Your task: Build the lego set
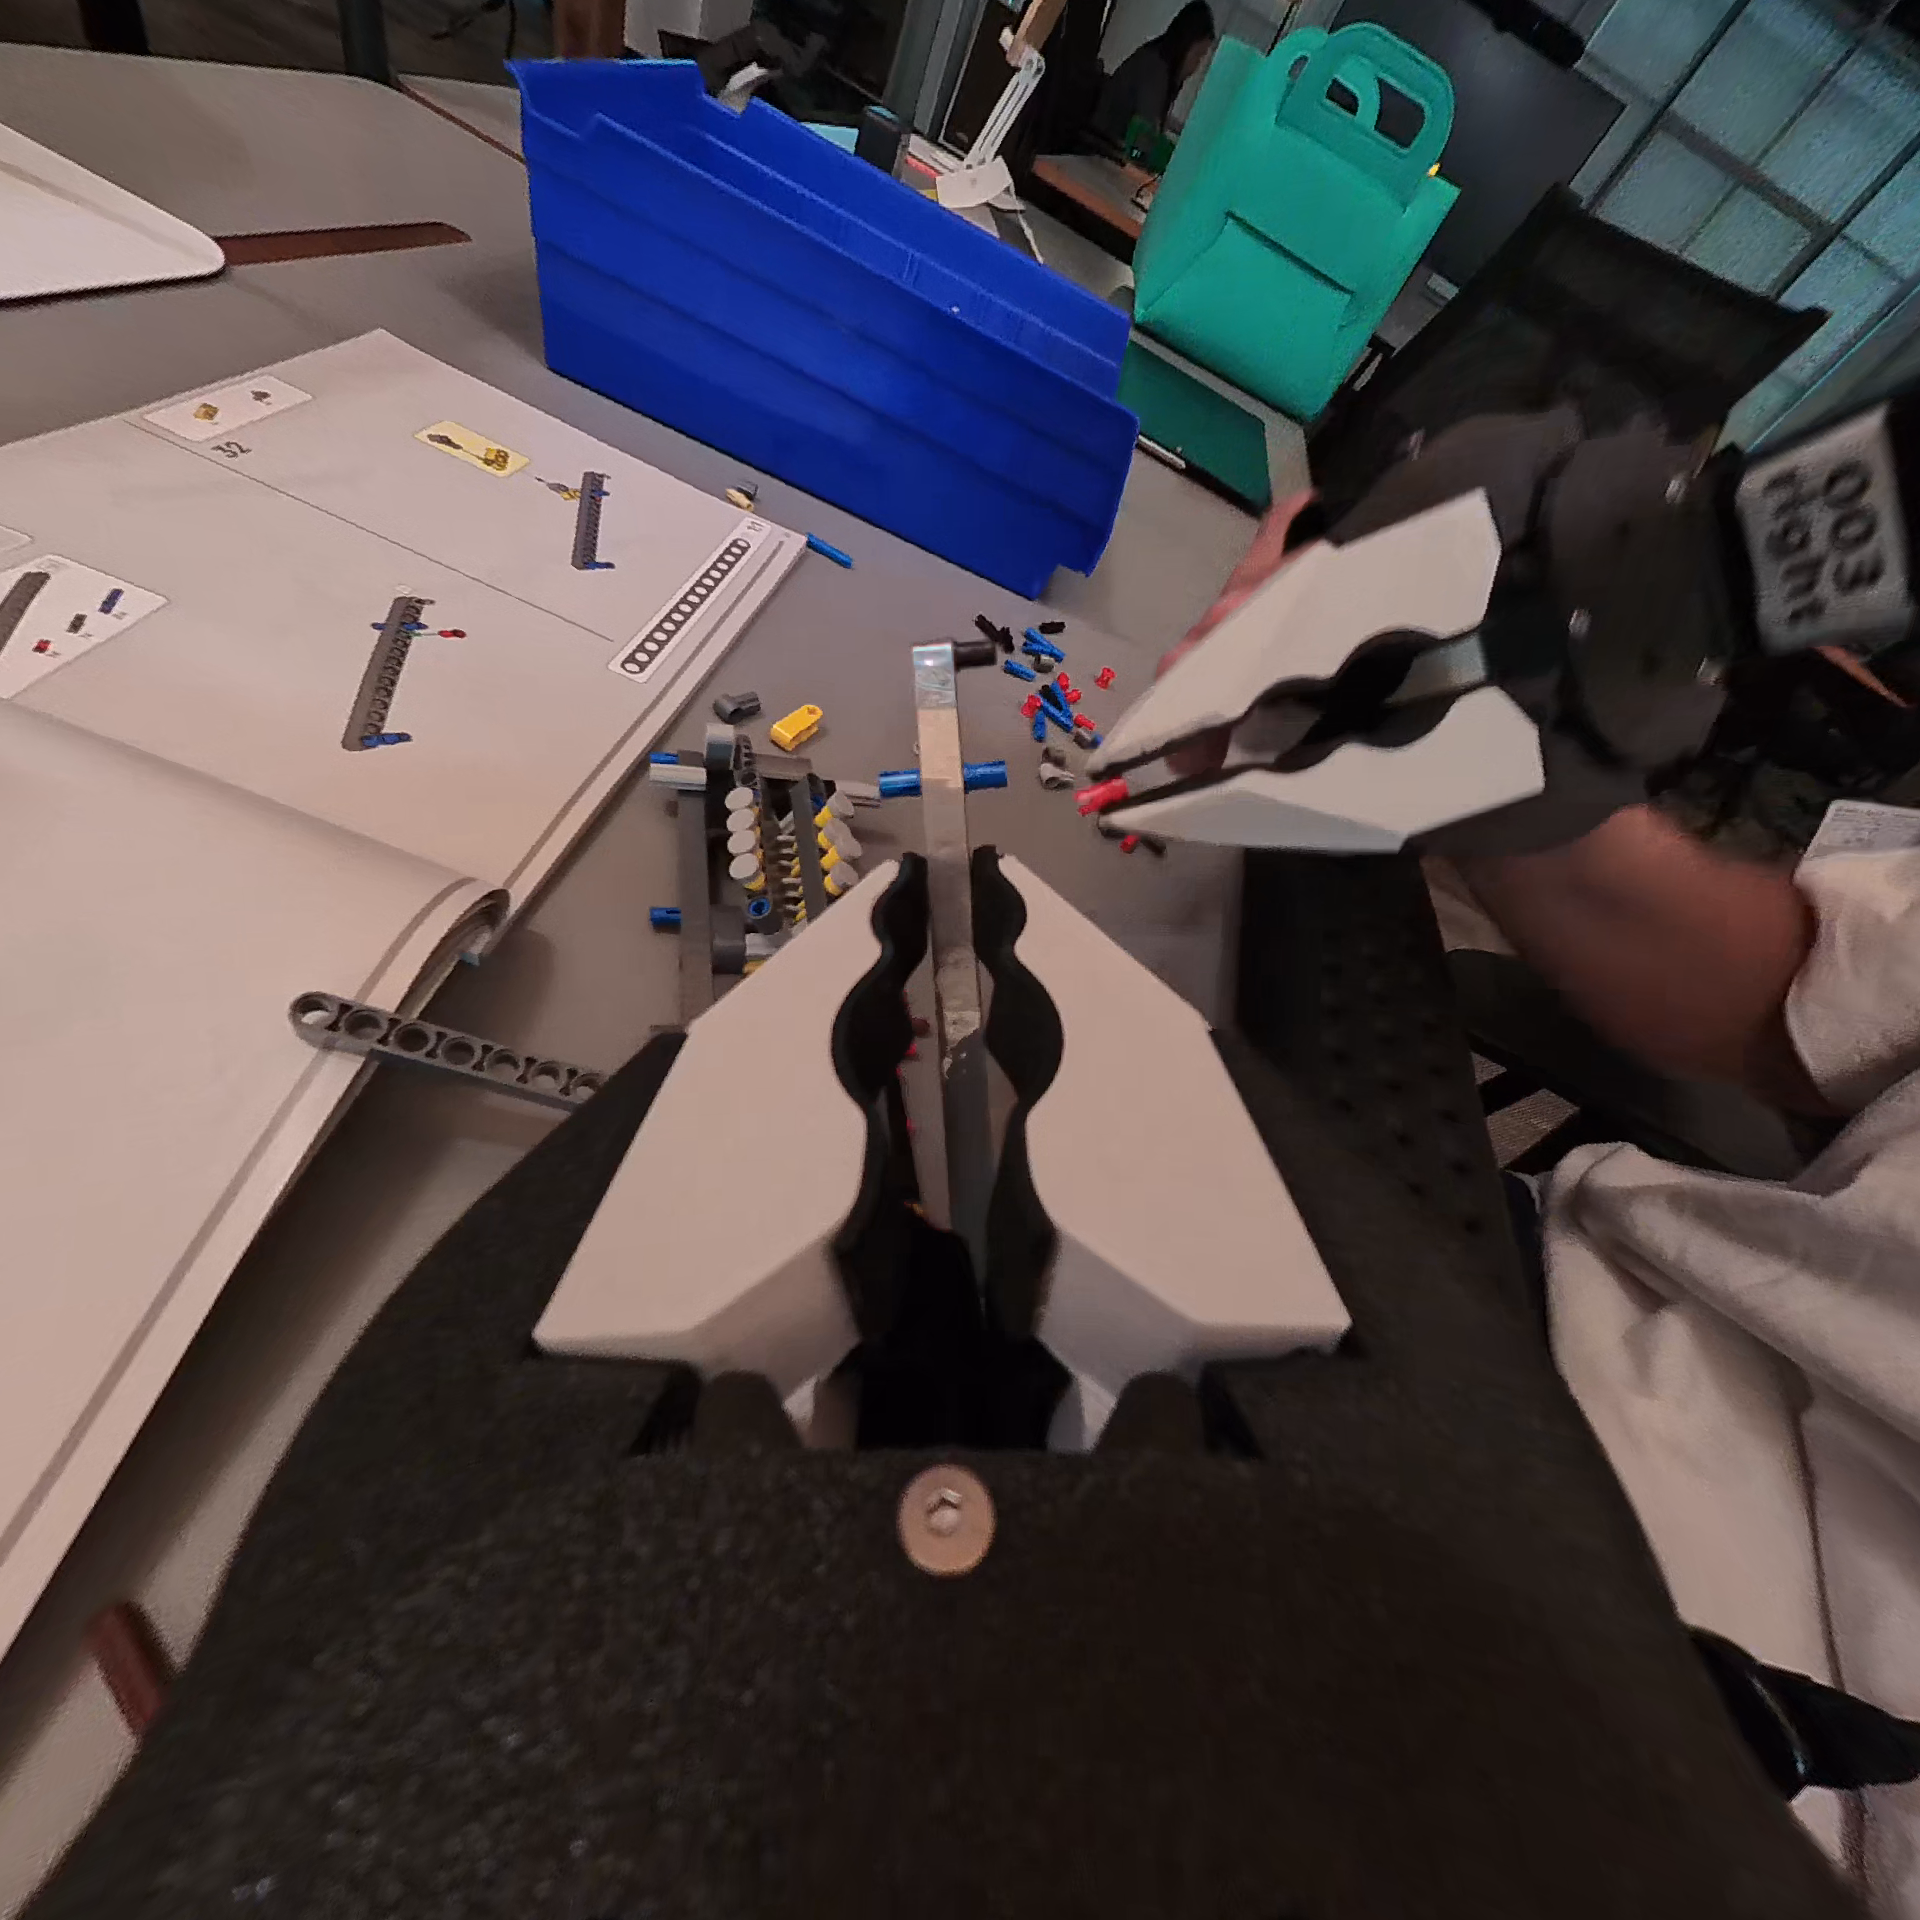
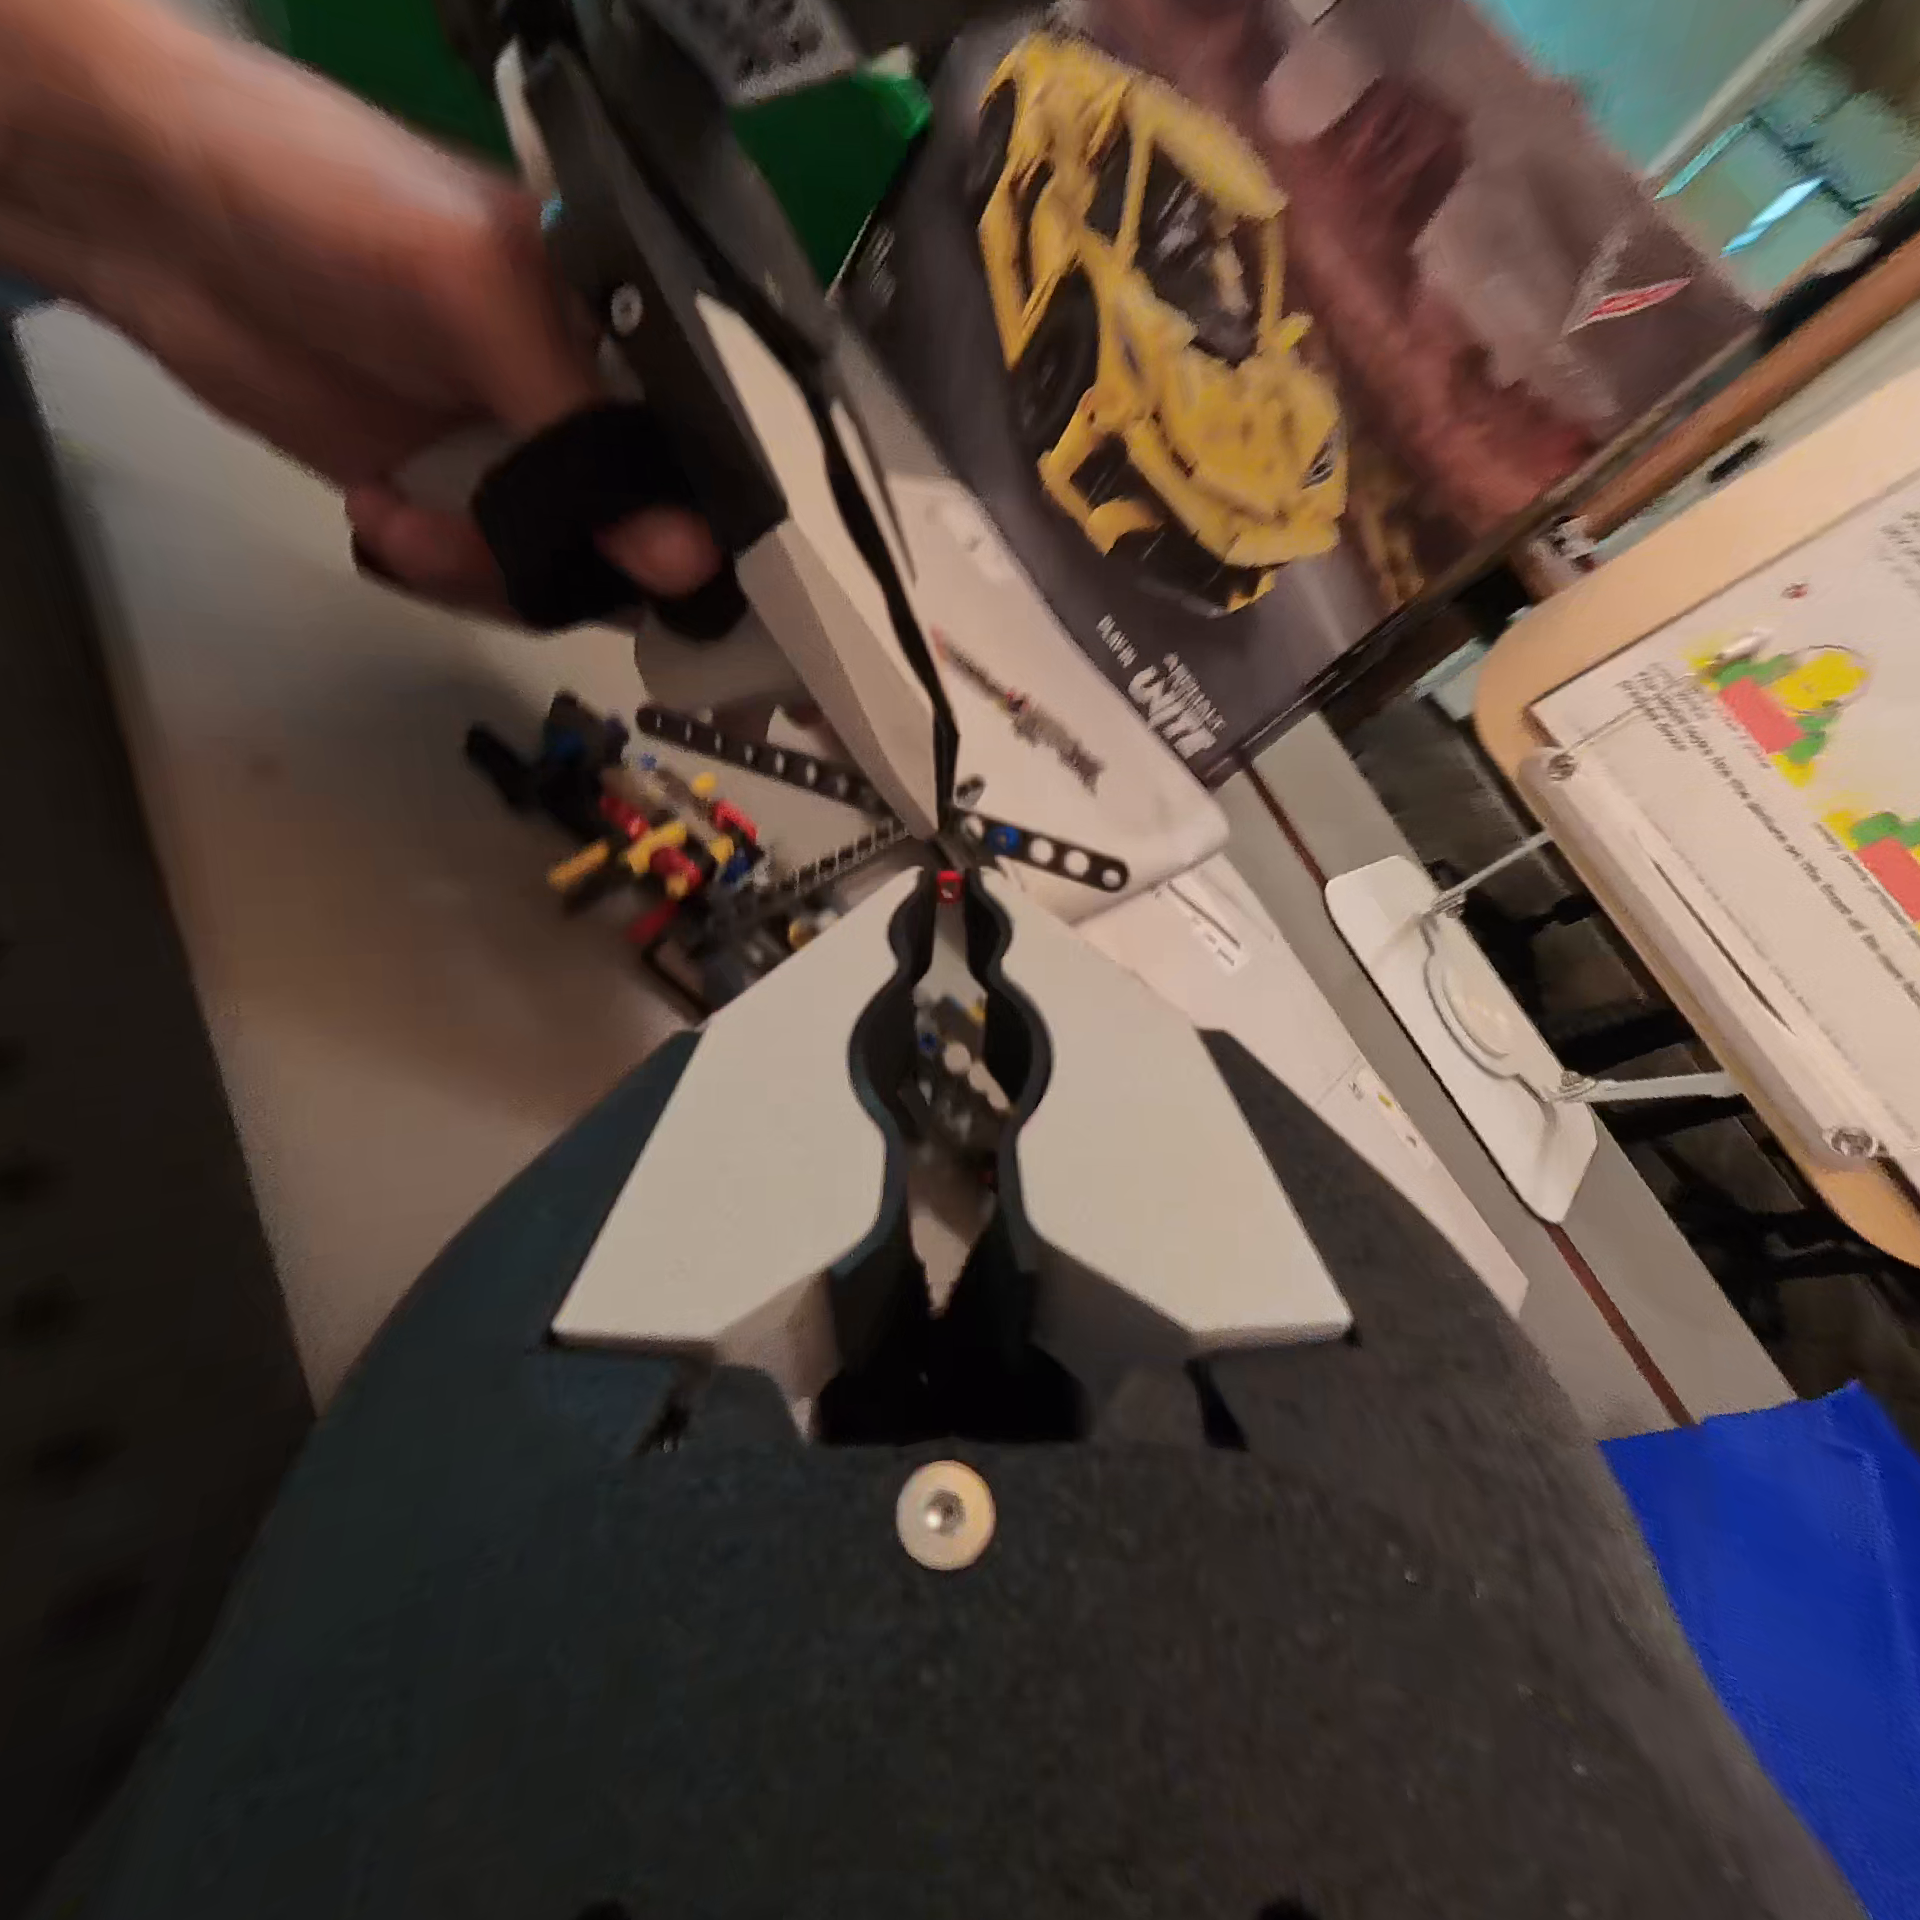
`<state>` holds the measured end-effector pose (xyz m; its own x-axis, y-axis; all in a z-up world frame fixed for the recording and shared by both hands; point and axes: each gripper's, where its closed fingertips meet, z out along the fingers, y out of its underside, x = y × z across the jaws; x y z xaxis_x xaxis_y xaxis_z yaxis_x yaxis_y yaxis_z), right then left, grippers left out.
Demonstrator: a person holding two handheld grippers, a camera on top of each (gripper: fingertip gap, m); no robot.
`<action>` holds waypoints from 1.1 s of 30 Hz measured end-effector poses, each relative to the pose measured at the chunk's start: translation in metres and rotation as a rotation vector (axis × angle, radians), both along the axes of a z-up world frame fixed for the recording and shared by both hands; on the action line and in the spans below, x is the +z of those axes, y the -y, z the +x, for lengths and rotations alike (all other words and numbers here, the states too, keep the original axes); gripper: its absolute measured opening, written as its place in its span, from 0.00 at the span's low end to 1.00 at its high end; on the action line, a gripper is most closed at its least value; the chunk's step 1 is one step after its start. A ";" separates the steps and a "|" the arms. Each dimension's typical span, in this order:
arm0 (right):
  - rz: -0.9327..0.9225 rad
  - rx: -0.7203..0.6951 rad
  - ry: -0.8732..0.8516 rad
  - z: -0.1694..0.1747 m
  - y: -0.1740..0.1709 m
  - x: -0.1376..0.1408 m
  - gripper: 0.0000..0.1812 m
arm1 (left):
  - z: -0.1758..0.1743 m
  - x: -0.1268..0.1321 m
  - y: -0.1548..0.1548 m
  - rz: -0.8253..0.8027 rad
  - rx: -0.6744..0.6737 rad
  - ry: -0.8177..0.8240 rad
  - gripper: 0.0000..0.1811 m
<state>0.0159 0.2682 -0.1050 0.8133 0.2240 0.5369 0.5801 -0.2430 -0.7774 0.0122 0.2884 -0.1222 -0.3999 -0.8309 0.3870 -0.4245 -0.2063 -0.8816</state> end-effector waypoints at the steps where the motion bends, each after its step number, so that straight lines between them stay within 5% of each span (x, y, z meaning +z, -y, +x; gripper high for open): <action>1: 0.060 -0.020 -0.027 -0.004 -0.003 0.001 0.02 | 0.000 0.001 -0.001 -0.012 0.002 0.002 0.04; 6: 0.308 -0.207 0.034 0.009 -0.009 0.022 0.03 | 0.001 0.006 -0.004 -0.072 0.024 0.010 0.04; 13: 0.376 -0.300 -0.695 -0.002 -0.020 0.035 0.02 | 0.004 0.030 -0.011 0.003 0.130 0.199 0.04; 18: 0.452 -0.330 -0.939 0.004 -0.030 0.040 0.02 | 0.002 0.043 -0.011 0.082 0.195 0.296 0.04; 33: 0.483 -0.336 -0.949 0.004 -0.039 0.041 0.02 | 0.006 0.044 -0.017 0.246 0.347 0.350 0.04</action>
<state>0.0198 0.3068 -0.0642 0.9199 -0.1490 -0.3627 -0.3373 0.1711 -0.9257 0.0179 0.3051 -0.0780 -0.1566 -0.9860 0.0572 -0.0408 -0.0515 -0.9978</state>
